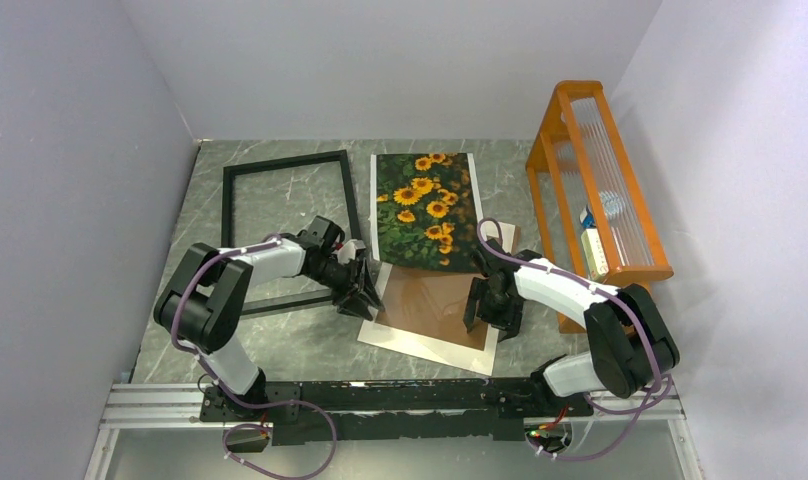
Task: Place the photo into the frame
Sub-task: Pick up the photo frame item at the center of the board.
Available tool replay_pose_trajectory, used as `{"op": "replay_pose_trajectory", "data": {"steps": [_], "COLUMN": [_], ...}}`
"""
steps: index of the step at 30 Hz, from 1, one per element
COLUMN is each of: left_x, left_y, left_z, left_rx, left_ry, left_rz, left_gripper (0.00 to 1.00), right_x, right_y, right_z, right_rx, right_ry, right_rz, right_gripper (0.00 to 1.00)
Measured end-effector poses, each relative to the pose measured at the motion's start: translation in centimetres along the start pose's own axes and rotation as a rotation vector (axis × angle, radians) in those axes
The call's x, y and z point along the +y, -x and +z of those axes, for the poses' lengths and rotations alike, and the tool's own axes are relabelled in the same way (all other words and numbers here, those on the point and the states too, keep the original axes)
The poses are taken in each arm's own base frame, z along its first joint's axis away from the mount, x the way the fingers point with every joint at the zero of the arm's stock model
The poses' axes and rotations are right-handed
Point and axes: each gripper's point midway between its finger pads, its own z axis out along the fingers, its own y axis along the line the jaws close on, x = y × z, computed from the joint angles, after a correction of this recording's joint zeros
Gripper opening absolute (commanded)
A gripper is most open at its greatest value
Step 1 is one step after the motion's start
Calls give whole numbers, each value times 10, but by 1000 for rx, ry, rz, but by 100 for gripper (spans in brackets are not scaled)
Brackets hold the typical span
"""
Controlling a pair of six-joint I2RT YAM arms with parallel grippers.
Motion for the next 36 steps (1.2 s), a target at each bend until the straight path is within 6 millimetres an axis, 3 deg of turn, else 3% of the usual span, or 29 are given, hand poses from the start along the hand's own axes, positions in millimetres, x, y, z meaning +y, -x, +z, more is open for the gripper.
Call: {"op": "replay_pose_trajectory", "data": {"steps": [7,11,25,36], "left_x": [-1,8,4,-9], "left_y": [5,7,30,36], "left_z": [1,4,5,2], "left_rx": [-22,-64,-254,-243], "left_ry": [-48,-45,-130,-150], "left_rz": [7,44,221,227], "left_gripper": [79,84,80,53], "right_x": [0,0,0,1], "right_y": [0,0,0,0], "right_z": [0,0,0,1], "right_rx": [0,0,9,22], "right_ry": [1,2,-2,-6], "right_rz": [-3,-7,-13,-21], "right_gripper": [74,74,74,74]}}
